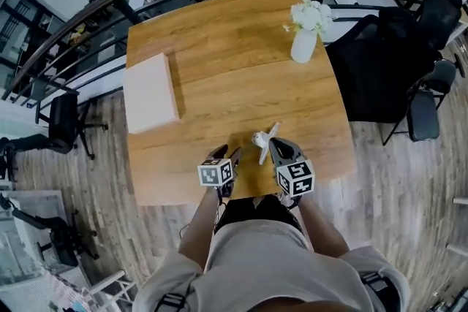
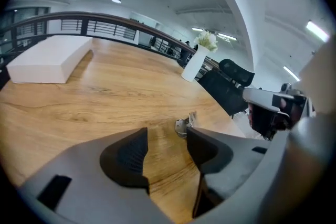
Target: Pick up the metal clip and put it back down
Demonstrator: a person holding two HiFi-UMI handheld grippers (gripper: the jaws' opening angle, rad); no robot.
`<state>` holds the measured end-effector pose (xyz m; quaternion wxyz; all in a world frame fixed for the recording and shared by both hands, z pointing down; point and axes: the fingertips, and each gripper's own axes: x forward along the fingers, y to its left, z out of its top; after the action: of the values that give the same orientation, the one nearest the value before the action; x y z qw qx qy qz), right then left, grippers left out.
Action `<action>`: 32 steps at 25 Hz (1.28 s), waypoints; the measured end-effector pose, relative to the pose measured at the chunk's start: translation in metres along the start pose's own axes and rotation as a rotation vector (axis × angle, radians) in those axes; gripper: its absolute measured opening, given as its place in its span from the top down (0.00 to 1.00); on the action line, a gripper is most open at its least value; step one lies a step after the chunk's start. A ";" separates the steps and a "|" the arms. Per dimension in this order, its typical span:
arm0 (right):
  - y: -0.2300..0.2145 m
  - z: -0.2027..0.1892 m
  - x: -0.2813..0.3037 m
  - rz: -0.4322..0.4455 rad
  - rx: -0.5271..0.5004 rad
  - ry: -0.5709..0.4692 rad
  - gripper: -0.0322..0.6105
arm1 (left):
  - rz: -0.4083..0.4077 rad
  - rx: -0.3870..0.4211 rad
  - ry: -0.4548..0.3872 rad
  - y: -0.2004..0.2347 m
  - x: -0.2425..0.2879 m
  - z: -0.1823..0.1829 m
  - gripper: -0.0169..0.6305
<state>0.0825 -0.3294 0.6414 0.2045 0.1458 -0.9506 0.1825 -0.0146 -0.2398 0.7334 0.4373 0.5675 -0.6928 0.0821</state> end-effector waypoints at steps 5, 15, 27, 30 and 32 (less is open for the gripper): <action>0.029 -0.007 0.018 0.104 -0.046 0.017 0.91 | 0.074 -0.057 -0.067 -0.005 -0.038 -0.013 0.62; 0.068 0.002 0.016 0.186 -0.129 0.037 0.91 | 0.206 -0.040 -0.323 -0.017 -0.118 0.038 0.93; 0.083 0.092 0.010 0.147 -0.236 -0.114 0.91 | 0.224 0.114 -0.517 -0.020 -0.164 0.139 0.93; 0.085 0.122 0.000 0.146 -0.214 -0.193 0.91 | 0.169 0.135 -0.559 -0.037 -0.171 0.161 0.93; 0.090 0.144 -0.004 0.146 -0.221 -0.243 0.91 | 0.150 0.156 -0.596 -0.044 -0.180 0.176 0.93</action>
<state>0.0067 -0.3071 0.4917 0.0890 0.0741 -0.9907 0.0722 -0.0715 -0.2335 0.4844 0.1630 0.5456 -0.8220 -0.0031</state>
